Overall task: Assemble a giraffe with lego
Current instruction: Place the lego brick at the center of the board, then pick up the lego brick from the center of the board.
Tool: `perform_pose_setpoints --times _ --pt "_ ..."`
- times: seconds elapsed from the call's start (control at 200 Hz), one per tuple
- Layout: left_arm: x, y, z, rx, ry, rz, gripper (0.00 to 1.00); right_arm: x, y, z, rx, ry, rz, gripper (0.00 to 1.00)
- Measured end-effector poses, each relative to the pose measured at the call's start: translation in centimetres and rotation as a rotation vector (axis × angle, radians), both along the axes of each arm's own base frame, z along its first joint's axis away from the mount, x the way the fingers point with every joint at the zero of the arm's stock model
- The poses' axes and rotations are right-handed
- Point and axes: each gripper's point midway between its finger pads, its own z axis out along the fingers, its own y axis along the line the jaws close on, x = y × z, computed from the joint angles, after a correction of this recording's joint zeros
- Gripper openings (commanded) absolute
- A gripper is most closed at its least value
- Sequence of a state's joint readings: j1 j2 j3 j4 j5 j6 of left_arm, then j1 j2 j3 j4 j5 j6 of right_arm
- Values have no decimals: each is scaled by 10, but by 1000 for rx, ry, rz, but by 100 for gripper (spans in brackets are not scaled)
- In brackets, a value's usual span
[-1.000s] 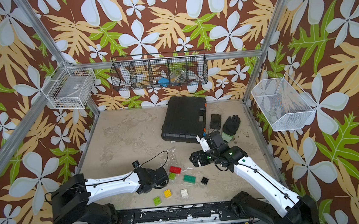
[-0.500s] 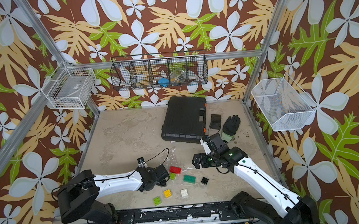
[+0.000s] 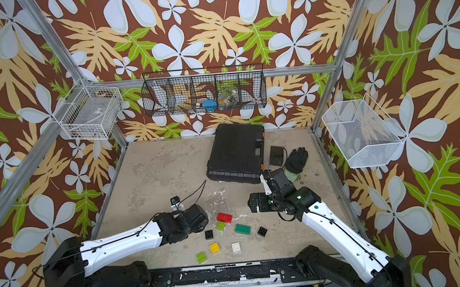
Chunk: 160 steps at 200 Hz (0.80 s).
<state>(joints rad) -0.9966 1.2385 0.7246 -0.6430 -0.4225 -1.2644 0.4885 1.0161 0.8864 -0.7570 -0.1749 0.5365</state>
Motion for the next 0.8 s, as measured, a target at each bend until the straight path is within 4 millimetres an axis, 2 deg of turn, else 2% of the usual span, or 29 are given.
perform_pose_setpoints --times 0.175,0.305,0.45,0.55,0.801 --pt "-59 -17 -6 -102 118 -105 95 2 -2 -5 -26 -4 11 100" --pt "-88 -32 -14 -116 186 -126 95 3 -3 -13 -25 16 25 100" --pt "-105 -44 -20 -113 222 -103 87 12 -11 -12 -11 6 23 100" --pt "-115 -46 -26 -99 242 -69 84 14 -15 -15 -7 9 28 100" --pt "-123 -47 -40 -64 260 31 77 13 0 -6 1 -32 121 100"
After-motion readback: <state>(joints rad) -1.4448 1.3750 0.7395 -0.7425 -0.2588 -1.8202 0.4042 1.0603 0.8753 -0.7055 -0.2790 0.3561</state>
